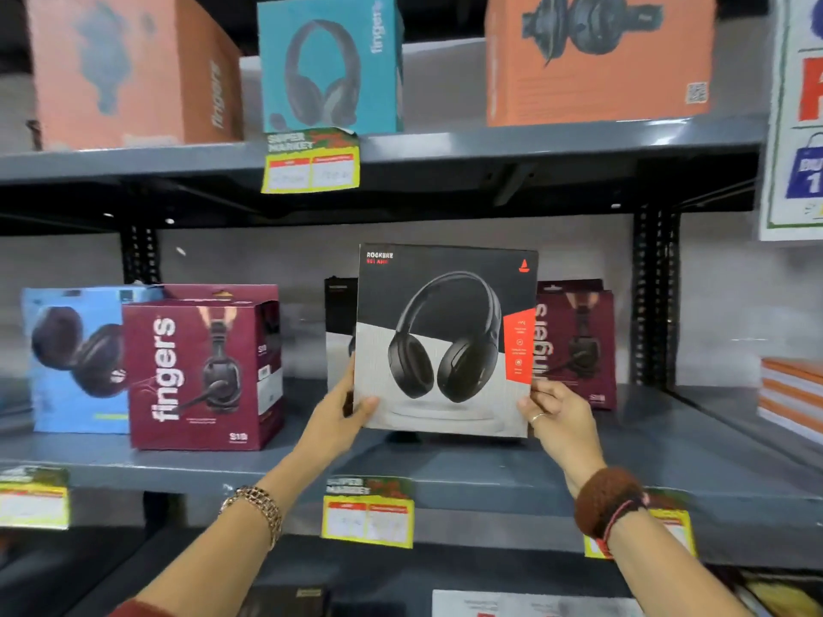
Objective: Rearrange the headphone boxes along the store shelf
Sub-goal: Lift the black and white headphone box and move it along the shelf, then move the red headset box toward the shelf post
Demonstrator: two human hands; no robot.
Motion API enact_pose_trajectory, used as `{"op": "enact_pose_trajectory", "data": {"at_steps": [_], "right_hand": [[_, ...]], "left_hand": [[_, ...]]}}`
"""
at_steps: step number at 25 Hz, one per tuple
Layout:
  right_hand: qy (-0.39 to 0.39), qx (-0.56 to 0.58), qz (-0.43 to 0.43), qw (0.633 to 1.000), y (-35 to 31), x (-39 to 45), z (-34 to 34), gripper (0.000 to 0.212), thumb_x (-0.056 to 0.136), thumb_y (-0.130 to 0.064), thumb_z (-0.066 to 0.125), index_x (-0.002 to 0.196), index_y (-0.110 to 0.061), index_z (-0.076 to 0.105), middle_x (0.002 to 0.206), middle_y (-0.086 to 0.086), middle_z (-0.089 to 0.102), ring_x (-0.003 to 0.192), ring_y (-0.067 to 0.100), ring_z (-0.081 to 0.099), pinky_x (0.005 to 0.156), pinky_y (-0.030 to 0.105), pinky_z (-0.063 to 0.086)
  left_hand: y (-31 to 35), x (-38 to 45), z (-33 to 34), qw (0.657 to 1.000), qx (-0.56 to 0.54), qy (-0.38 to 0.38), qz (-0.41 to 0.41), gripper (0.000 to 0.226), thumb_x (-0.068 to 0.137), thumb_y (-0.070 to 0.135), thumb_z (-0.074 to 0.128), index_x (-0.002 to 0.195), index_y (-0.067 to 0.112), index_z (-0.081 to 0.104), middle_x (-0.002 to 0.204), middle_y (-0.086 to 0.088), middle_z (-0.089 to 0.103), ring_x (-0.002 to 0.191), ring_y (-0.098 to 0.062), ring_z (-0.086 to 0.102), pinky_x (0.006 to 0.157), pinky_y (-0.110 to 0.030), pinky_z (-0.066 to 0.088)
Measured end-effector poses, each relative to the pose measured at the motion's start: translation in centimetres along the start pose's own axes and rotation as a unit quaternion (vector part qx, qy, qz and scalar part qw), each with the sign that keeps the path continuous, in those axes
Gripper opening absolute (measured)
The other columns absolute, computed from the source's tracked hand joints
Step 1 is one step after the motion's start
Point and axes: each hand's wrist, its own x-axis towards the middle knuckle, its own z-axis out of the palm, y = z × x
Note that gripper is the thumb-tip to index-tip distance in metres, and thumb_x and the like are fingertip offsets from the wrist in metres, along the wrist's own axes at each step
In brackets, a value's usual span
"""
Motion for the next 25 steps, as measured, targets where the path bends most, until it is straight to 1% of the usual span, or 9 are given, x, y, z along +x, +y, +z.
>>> {"op": "enact_pose_trajectory", "data": {"at_steps": [2,8,11,15,18,19,21,23,25], "right_hand": [[0.011,-0.015,0.002,1.000,0.0,-0.4,3.3,0.024,0.082,-0.005,0.062,0.094,-0.025,0.060,0.099,0.002,0.071,0.091,0.017,0.064,0.096,0.041,0.049],[0.051,-0.083,0.007,0.995,-0.3,-0.6,9.3,0.027,0.085,-0.006,0.060,0.111,-0.008,0.062,0.108,0.009,0.070,0.094,0.016,0.058,0.086,0.025,0.038],[0.071,-0.099,0.027,0.992,-0.3,-0.9,10.5,0.028,0.085,-0.007,0.061,0.113,-0.006,0.061,0.113,0.011,0.069,0.093,0.016,0.056,0.091,0.028,0.040],[0.068,-0.127,0.048,0.988,-0.5,-1.2,11.0,0.030,0.084,-0.009,0.063,0.113,-0.007,0.060,0.116,0.014,0.068,0.102,0.022,0.061,0.100,0.040,0.045],[0.070,-0.098,0.060,0.991,-0.9,-2.0,11.2,0.037,0.083,-0.005,0.062,0.120,-0.005,0.056,0.125,0.016,0.062,0.113,0.026,0.058,0.104,0.041,0.042],[0.086,-0.083,0.053,0.991,-1.2,-2.4,11.4,0.039,0.084,-0.004,0.061,0.122,-0.006,0.054,0.128,0.014,0.060,0.117,0.025,0.056,0.105,0.038,0.041],[0.134,-0.063,0.007,0.989,-2.0,-4.1,11.9,0.038,0.086,-0.004,0.059,0.123,-0.011,0.054,0.129,0.008,0.059,0.119,0.021,0.054,0.101,0.030,0.040],[0.169,-0.059,-0.049,0.983,-2.7,-5.9,13.0,0.034,0.087,-0.005,0.056,0.119,-0.016,0.057,0.125,0.003,0.060,0.115,0.016,0.054,0.096,0.027,0.040],[0.166,-0.051,-0.101,0.980,-3.7,-7.8,15.0,0.030,0.087,-0.007,0.055,0.112,-0.021,0.059,0.120,0.000,0.062,0.109,0.013,0.054,0.094,0.028,0.042]], "left_hand": [[-2.6,0.0,-2.1,1.000,0.005,-0.006,-0.011,0.090,0.072,0.066,0.056,0.147,0.033,0.019,0.140,0.010,0.050,0.128,-0.013,0.048,0.106,-0.041,0.042],[-6.9,1.9,-4.7,0.999,-0.020,-0.006,-0.027,0.067,0.089,0.025,0.057,0.147,0.023,0.023,0.146,0.002,0.046,0.134,-0.016,0.042,0.112,-0.043,0.034],[-7.8,2.6,-4.9,0.997,-0.058,-0.014,-0.052,0.065,0.090,0.015,0.055,0.147,0.022,0.024,0.144,0.002,0.047,0.132,-0.017,0.044,0.112,-0.038,0.034],[-7.9,2.4,-4.9,0.991,-0.104,-0.027,-0.084,0.062,0.092,0.011,0.051,0.146,0.023,0.025,0.139,0.003,0.051,0.122,-0.014,0.048,0.106,-0.029,0.036],[-7.4,1.8,-5.2,0.993,-0.079,-0.003,-0.084,0.057,0.091,0.010,0.051,0.144,0.020,0.032,0.139,-0.002,0.054,0.123,-0.019,0.051,0.107,-0.034,0.039],[-7.1,1.3,-5.4,0.996,-0.059,0.008,-0.073,0.056,0.091,0.009,0.049,0.143,0.019,0.034,0.139,-0.002,0.054,0.124,-0.020,0.051,0.107,-0.033,0.039],[-6.4,-0.5,-6.2,0.998,-0.043,0.033,-0.036,0.053,0.091,0.002,0.043,0.142,0.018,0.038,0.138,0.001,0.053,0.124,-0.017,0.052,0.101,-0.016,0.039],[-6.0,-3.3,-7.4,0.994,-0.087,0.072,-0.005,0.047,0.093,0.000,0.043,0.137,0.017,0.045,0.135,0.003,0.055,0.124,-0.013,0.052,0.094,-0.004,0.035],[-6.2,-6.4,-9.4,0.976,-0.169,0.137,0.023,0.039,0.093,0.004,0.046,0.128,0.020,0.055,0.129,0.006,0.061,0.120,-0.008,0.056,0.100,-0.013,0.040]]}}
